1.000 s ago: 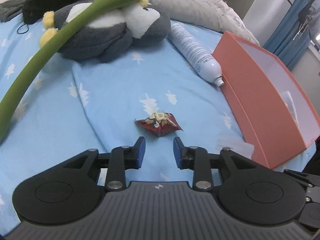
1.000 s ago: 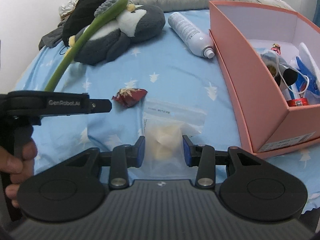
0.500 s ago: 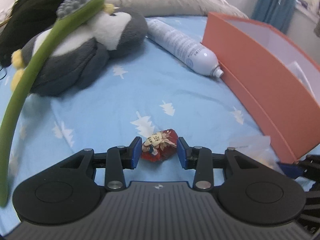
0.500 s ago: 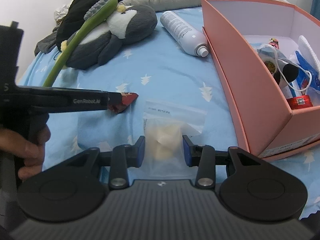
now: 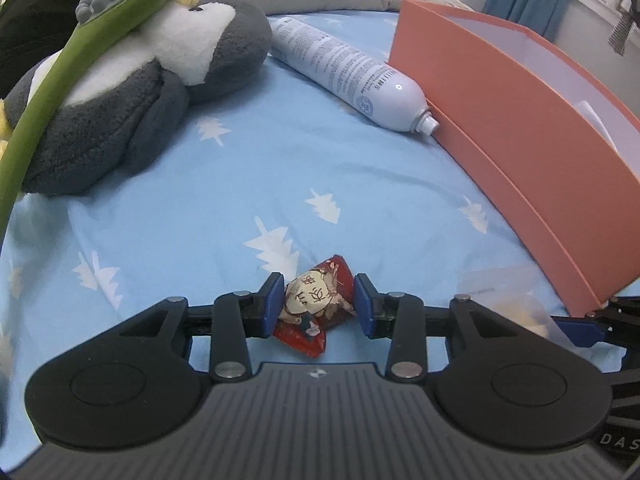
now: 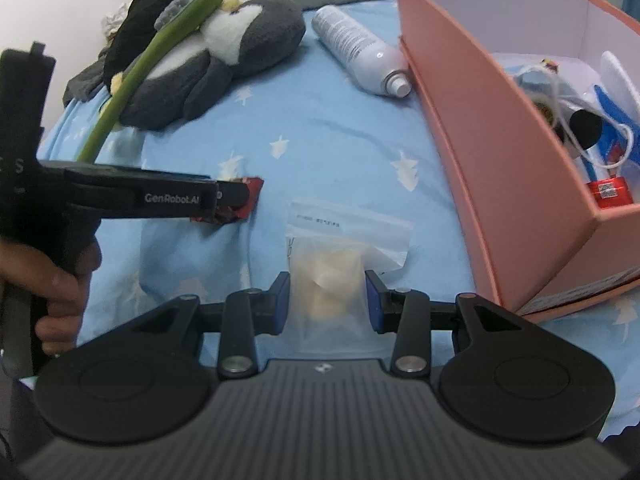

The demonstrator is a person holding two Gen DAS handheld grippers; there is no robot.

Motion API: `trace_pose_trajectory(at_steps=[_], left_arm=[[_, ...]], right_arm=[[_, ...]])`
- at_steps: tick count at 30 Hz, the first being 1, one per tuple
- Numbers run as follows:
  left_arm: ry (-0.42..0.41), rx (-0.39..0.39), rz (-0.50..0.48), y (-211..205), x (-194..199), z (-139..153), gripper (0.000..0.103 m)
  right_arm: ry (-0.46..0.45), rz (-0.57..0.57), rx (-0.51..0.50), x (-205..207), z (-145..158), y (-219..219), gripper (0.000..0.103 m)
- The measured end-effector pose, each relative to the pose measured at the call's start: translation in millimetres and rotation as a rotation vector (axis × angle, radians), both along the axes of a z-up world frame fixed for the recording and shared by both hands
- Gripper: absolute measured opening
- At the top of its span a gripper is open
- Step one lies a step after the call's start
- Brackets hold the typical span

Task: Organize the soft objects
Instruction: 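Carry the red wrapper and zip bag over the pink box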

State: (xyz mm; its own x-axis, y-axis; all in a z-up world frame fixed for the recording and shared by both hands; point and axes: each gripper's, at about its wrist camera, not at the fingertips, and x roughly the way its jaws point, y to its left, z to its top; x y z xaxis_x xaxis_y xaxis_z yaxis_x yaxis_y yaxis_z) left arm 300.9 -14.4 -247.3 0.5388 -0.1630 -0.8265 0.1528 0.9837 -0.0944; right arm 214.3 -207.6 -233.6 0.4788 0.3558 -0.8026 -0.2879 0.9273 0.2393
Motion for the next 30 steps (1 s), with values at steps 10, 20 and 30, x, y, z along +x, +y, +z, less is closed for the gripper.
trace_pose_trajectory(at_steps=[10,20,30], left_arm=[[-0.017,0.021,0.046,-2,-23,8,0.032],[-0.029,-0.048,0.139,1,-55,38,0.031],[-0.163,-0.127,0.163,-3,-67,121,0.032]], right_arm=[[-0.013,-0.011,-0.002,-5,5,0,0.042],[-0.077,-0.023,0.009,-17,35,-6,0.042],[-0.235,-0.039,0.045,-26,108,-16,0.042]])
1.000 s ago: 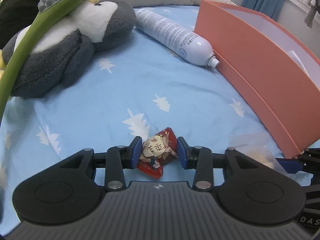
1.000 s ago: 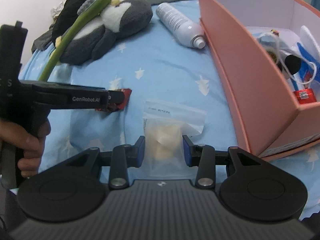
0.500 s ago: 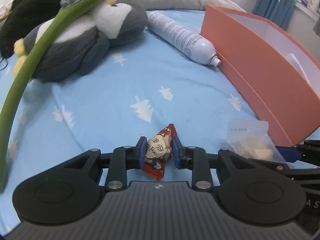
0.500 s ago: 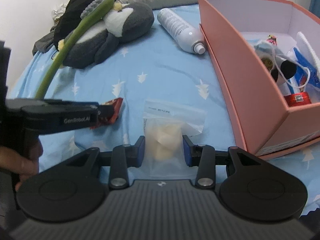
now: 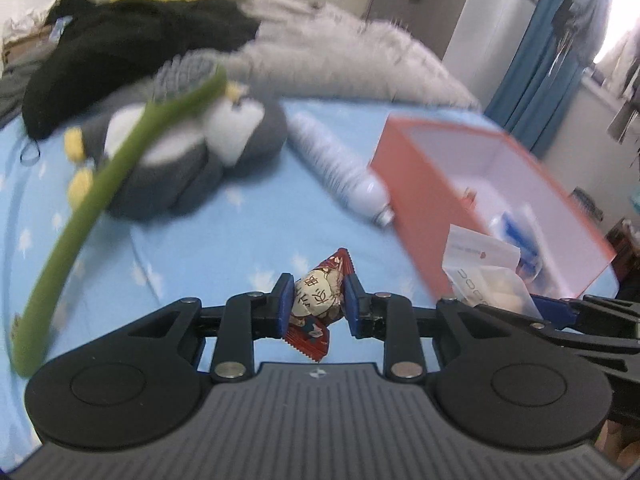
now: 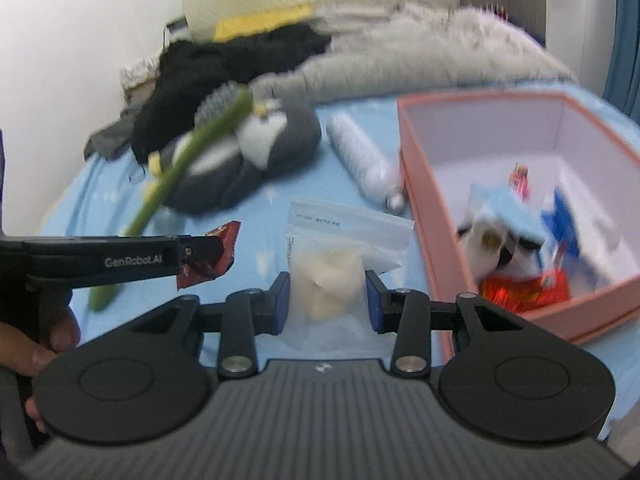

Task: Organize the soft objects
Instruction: 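Carry the red wrapper and zip bag over the pink box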

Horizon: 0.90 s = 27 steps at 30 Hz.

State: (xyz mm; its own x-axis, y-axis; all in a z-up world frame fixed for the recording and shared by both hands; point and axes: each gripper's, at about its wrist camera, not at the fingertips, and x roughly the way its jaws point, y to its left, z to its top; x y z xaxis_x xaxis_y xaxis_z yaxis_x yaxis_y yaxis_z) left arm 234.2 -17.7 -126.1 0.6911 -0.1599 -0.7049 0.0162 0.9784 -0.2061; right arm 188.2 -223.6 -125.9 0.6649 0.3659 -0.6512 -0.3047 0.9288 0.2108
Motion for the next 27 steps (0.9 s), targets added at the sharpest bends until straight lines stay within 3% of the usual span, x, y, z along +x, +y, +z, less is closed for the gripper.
trace_pose_trajectory(at_steps=[8,14,21,27], left_arm=[[-0.145,-0.057,-0.046,-22,8,75,0.032],[-0.182,-0.071,-0.102,-55,34,108,0.032],[-0.137,-0.083,-0.162,-106,84,106,0.032],[-0.056,-0.072,-0.210,-146,135,80,0.032]], right_arm=[[-0.168,-0.041,0.011,-1,64,-19,0.042],[-0.256,-0.107,0.000,13,97,-47,0.042],[-0.226,-0.194,-0.002,48,101,-96,0.042],[-0.119,-0.268,-0.002,88,76,-139,0.042]])
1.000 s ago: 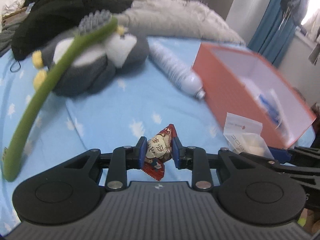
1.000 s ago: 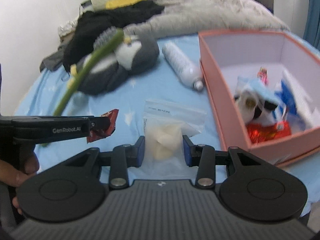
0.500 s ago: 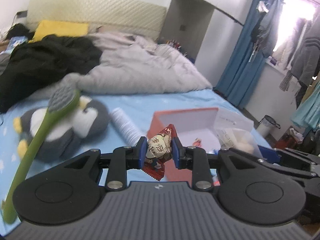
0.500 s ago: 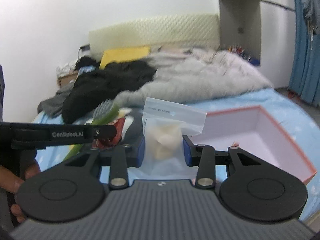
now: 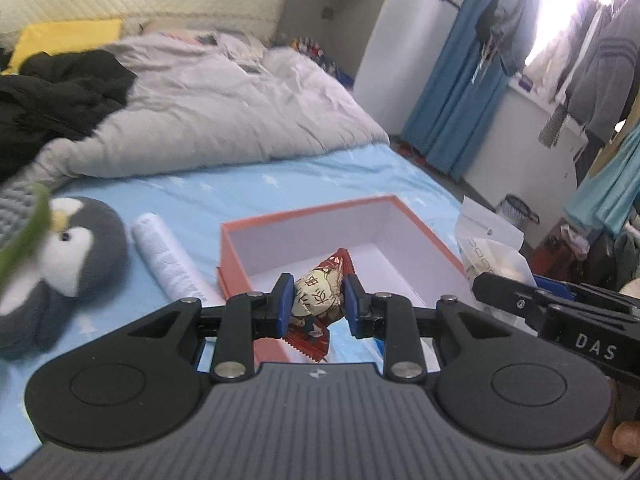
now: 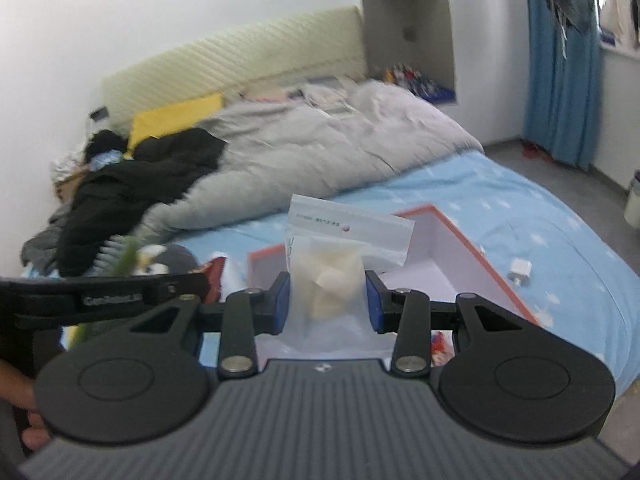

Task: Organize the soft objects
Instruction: 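Carry the red wrapper and zip bag over the pink box, then open both grippers to drop the wrapper and zip bag into the box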

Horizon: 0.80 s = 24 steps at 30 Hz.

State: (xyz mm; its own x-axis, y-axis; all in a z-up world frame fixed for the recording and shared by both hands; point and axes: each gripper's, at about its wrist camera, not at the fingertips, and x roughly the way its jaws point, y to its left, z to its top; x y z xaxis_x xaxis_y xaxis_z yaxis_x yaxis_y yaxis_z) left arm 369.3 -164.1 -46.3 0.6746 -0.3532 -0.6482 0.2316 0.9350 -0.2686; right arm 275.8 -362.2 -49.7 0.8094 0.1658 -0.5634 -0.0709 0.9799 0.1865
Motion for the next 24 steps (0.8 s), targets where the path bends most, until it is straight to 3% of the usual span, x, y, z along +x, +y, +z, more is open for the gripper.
trace_pose_trajectory(at_steps=[14,21,24], left_arm=[[0.173,0.109,-0.071,-61,123,-95,0.032],[0.229,0.126,-0.081,-63,146,-121,0.035],[0.244,0.108,-0.071,-58,148,-123,0.038]], right_arm=[[0.228,-0.025,0.011,109,-93,-41,0.042],[0.307,-0.014,0.009,129,-121,-42,0.047],[0.321,-0.015,0.006,128,-123,-42,0.054]])
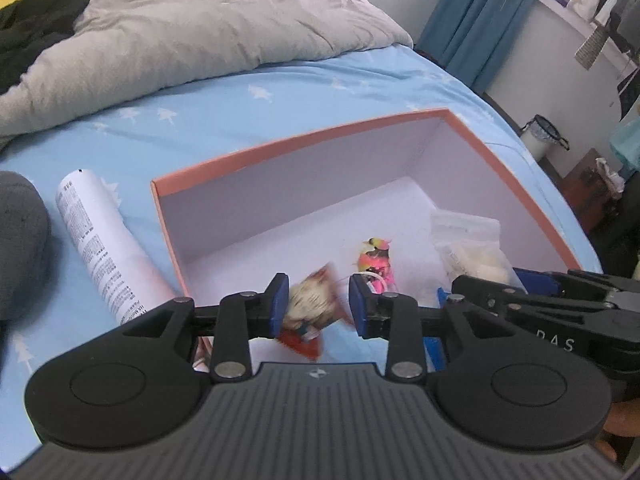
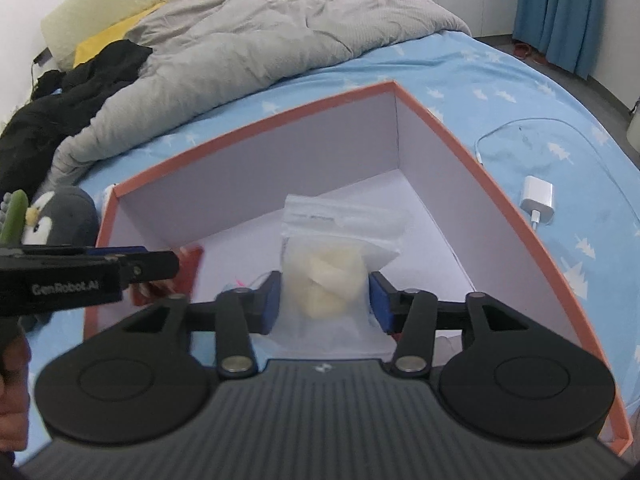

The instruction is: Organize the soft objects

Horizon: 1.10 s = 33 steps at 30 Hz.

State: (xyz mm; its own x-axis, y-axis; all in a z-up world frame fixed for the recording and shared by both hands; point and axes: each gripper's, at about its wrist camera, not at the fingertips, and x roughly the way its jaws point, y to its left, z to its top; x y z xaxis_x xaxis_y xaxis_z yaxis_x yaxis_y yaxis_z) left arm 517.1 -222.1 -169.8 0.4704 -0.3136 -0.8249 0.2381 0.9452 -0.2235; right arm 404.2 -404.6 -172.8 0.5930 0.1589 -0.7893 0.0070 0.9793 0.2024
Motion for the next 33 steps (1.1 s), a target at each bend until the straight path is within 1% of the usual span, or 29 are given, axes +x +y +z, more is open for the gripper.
trace_pose_trajectory(at_steps=[1,2,6,12,23,28,33], left_arm=[[0.000,-0.005,0.002,3,-2,1,0.038],[-0.002,-0.007,0.005,6,-7,4,0.038],[-0.029,-0.017,-0.007,10,-22,22,0.038],[-0.095,-0.024,-0.024,21,-58,68,0.038],[-0.227,-0.059,-0.057,47,-152,152,0.038],[-0.277,-0.082,-0.065,60,-196,183,0.038],[-0.314,-0.100,-0.066,71,-234,203,0.038]], right_arm=[[0.004,0.000,0.000,0,0,0,0.061],[0.004,0.001,-0.002,-2,2,0,0.064],[-0.031,-0.005,0.000,-16,17,2,0.065],[-0.101,-0.008,0.010,-48,55,8,0.065],[-0.253,-0.008,-0.001,-133,133,29,0.065],[-0.316,-0.008,-0.010,-172,160,38,0.065],[-0.361,-0.011,-0.018,-208,175,43,0.065]])
